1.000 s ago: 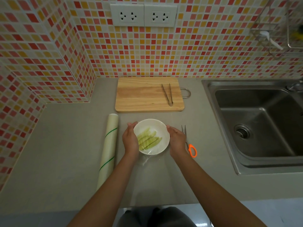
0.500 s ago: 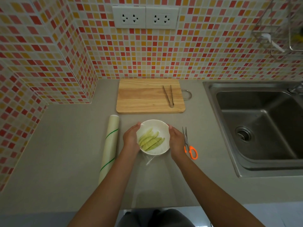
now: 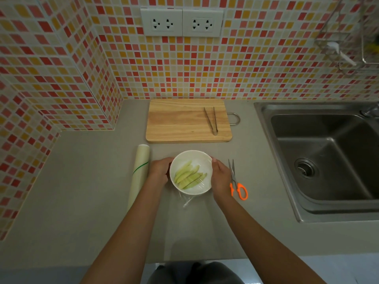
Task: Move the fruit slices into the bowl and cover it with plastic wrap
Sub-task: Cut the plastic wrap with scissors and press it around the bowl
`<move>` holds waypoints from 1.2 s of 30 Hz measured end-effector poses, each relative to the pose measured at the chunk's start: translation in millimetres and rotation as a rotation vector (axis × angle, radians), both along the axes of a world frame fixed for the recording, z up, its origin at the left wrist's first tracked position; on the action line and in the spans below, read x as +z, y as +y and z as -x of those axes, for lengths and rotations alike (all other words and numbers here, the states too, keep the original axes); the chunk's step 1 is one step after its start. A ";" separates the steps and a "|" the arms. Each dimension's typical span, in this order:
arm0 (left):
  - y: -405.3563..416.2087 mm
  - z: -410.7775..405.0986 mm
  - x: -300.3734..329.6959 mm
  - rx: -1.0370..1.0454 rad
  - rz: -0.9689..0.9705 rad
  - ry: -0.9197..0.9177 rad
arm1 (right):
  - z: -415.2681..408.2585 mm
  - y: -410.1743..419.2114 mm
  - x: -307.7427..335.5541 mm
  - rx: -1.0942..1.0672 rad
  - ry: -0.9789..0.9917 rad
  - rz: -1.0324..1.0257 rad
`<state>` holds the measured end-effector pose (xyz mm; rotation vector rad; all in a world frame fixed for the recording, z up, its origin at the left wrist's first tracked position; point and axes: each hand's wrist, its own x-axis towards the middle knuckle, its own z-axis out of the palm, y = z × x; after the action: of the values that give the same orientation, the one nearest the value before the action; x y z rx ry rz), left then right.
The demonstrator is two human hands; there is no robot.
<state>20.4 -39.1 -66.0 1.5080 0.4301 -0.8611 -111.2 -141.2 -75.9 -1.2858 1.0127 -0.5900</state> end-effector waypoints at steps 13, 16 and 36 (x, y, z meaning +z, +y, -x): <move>-14.4 2.0 1.1 0.010 -0.267 -0.205 | 3.7 2.7 5.9 -0.025 -0.032 -0.068; -4.3 16.0 10.6 0.016 -0.348 -0.482 | 8.0 1.3 8.7 -0.016 -0.044 -0.063; -0.4 45.3 3.7 -0.227 -0.154 -0.657 | -6.3 -20.9 12.0 0.281 -0.024 -0.106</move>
<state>-24.9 -39.5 -62.3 1.9009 -0.1657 -0.4622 -104.9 -162.1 -63.9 -1.2952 0.8138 -0.3313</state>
